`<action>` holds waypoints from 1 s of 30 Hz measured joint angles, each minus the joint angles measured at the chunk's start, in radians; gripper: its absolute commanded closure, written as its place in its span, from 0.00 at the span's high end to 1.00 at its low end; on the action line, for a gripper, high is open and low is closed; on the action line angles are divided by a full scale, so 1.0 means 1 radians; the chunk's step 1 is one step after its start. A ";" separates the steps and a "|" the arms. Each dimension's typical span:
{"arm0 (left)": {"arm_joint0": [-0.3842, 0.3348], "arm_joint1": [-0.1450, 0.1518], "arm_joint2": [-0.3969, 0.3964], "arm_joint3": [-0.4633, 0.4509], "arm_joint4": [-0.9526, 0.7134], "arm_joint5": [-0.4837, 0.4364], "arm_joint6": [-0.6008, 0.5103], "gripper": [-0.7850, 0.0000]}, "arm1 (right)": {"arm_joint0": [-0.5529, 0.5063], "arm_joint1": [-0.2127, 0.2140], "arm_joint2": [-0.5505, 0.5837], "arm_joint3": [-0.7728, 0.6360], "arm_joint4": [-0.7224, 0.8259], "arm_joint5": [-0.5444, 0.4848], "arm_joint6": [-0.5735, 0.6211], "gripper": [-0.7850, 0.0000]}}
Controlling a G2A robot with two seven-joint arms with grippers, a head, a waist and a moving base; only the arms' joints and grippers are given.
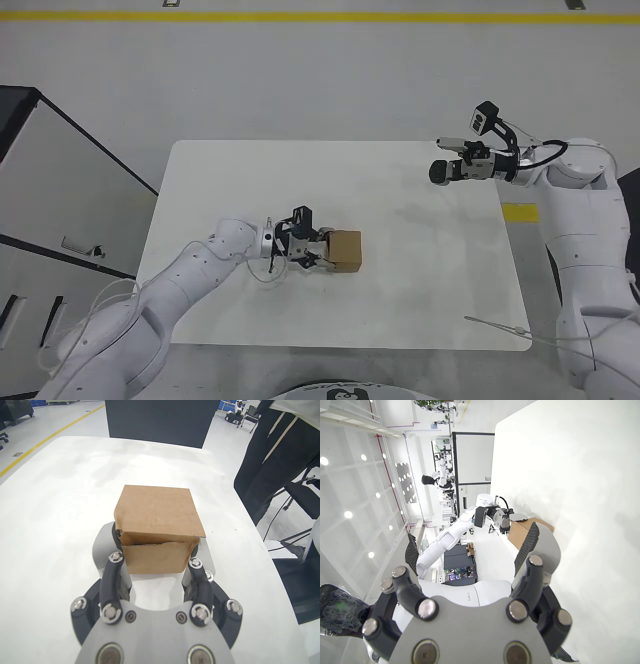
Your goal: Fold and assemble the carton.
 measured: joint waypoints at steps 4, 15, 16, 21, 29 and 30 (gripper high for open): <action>-0.005 -0.009 0.007 0.022 0.011 0.004 0.020 0.19 | 0.000 0.000 0.000 0.000 0.000 0.000 0.000 1.00; -0.018 -0.022 0.017 0.061 0.041 0.004 0.058 1.00 | 0.000 0.000 0.000 0.000 0.000 0.000 0.000 1.00; -0.018 -0.022 0.017 0.063 0.042 0.004 0.064 1.00 | 0.000 0.000 0.000 0.000 0.000 0.000 0.000 1.00; -0.019 -0.019 0.013 0.063 0.041 0.001 0.090 1.00 | 0.000 0.000 0.000 0.000 0.000 0.000 0.000 1.00; -0.008 0.015 -0.009 0.026 0.009 0.006 0.094 1.00 | 0.000 0.000 0.000 0.000 0.000 0.000 0.000 1.00; -0.006 0.022 -0.014 0.021 0.008 0.008 0.096 1.00 | 0.000 0.000 0.000 0.000 0.000 0.000 0.000 1.00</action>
